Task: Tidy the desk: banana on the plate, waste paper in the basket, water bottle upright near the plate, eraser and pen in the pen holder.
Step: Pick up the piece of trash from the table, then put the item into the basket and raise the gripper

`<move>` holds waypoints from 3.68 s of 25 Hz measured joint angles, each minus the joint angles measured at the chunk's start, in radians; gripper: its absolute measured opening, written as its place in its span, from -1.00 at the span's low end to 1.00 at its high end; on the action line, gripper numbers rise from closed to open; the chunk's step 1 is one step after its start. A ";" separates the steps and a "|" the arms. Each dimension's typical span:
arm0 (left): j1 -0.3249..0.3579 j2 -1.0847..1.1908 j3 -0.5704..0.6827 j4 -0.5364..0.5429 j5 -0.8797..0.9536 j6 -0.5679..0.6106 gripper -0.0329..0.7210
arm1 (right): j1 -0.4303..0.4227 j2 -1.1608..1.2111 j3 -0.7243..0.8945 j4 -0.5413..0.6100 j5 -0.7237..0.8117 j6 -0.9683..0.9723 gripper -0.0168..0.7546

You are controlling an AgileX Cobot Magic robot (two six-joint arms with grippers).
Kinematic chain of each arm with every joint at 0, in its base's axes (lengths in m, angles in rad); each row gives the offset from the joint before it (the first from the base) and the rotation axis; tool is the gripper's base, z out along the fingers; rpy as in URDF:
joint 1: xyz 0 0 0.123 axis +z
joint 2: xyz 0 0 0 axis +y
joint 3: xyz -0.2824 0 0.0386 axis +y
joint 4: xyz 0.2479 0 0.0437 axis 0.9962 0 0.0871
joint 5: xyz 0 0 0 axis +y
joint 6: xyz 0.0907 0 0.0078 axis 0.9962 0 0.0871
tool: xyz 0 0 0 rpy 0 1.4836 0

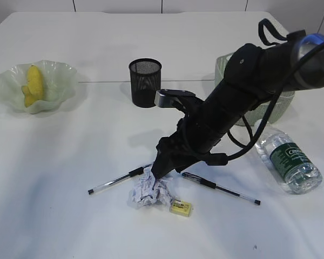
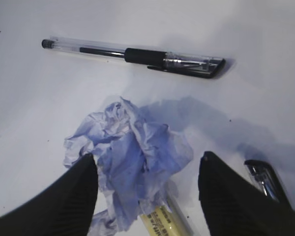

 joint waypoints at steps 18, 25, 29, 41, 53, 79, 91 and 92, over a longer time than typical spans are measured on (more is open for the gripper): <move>0.000 0.000 0.000 -0.002 0.000 0.000 0.04 | 0.034 0.055 -0.054 0.026 0.036 0.000 -0.13; 0.000 0.000 0.000 -0.003 0.000 0.000 0.04 | 0.034 0.055 -0.056 0.032 0.053 0.000 -0.70; 0.000 0.000 0.000 -0.011 0.000 0.000 0.04 | 0.034 0.055 -0.056 0.032 0.085 0.000 -0.91; 0.000 0.000 0.000 -0.091 -0.002 0.000 0.04 | 0.034 0.055 -0.334 -0.125 0.194 0.081 -0.93; 0.000 0.000 0.000 -0.167 -0.026 0.000 0.03 | -0.079 0.055 -0.693 -0.368 0.114 0.345 -0.93; 0.000 -0.002 -0.002 -0.296 0.019 0.121 0.02 | -0.419 0.239 -0.719 -0.520 -0.059 0.434 -0.87; 0.000 -0.002 -0.002 -0.296 0.021 0.159 0.01 | -0.419 0.259 -0.719 -0.526 -0.056 0.457 0.30; 0.000 -0.002 -0.002 -0.296 0.021 0.158 0.01 | -0.419 0.259 -0.726 -0.526 -0.031 0.457 0.31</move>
